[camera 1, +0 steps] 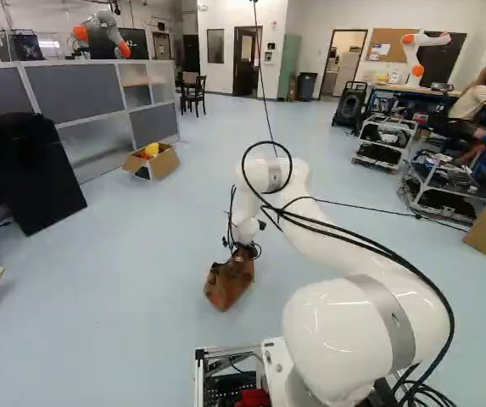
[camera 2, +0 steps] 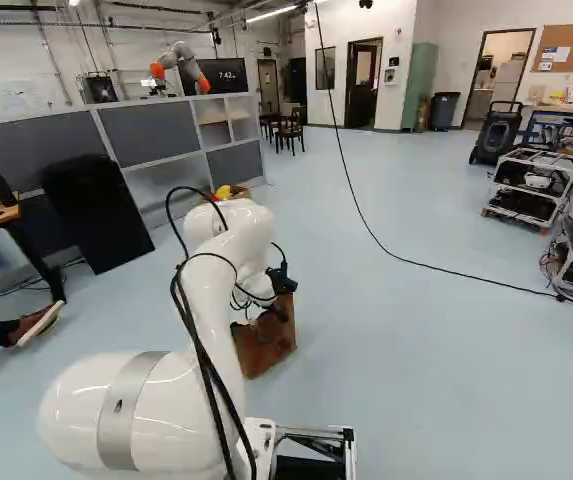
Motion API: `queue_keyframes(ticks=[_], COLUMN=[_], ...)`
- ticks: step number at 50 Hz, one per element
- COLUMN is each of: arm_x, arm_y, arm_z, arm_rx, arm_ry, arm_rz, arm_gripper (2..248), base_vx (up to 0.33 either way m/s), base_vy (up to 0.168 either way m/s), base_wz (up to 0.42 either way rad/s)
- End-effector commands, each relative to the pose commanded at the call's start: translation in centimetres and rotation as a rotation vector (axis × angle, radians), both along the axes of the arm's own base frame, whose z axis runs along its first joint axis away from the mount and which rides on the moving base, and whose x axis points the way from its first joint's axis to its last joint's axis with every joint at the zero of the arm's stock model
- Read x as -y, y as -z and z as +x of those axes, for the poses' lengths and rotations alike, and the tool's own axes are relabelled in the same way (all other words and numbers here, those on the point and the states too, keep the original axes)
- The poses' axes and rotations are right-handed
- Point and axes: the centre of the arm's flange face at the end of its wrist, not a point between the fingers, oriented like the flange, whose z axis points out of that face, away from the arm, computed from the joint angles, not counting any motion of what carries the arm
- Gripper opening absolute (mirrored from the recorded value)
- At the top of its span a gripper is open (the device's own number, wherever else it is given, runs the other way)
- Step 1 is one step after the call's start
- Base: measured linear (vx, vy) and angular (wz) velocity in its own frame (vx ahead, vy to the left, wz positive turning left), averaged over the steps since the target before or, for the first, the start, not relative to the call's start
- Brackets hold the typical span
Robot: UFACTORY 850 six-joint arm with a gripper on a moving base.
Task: Pick up the grocery bag from the ground
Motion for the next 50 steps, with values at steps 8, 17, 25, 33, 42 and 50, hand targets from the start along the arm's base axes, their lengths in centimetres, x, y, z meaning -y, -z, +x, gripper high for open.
queue_keyframes(ticks=[8, 17, 25, 33, 42, 50], arm_x=[0.00, 0.00, 0.00, 0.00, 0.00, 0.00], arm_y=[0.62, 0.73, 0.73, 0.73, 0.65, -0.24], arm_z=[-0.01, -0.01, -0.01, -0.01, -0.01, 0.00], arm_rx=[-0.001, -0.001, -0.001, -0.001, -0.001, 0.000], arm_ry=[0.000, 0.000, 0.000, 0.000, 0.000, 0.000], arm_rz=[0.000, 0.000, 0.000, 0.000, 0.000, 0.000], arm_gripper=[247, 191, 113, 75, 27, 27], base_vx=[0.000, 0.000, 0.000, 0.000, 0.000, 0.000], base_vy=[0.000, 0.000, 0.000, 0.000, 0.000, 0.000], base_wz=[0.000, 0.000, 0.000, 0.000, 0.000, 0.000])
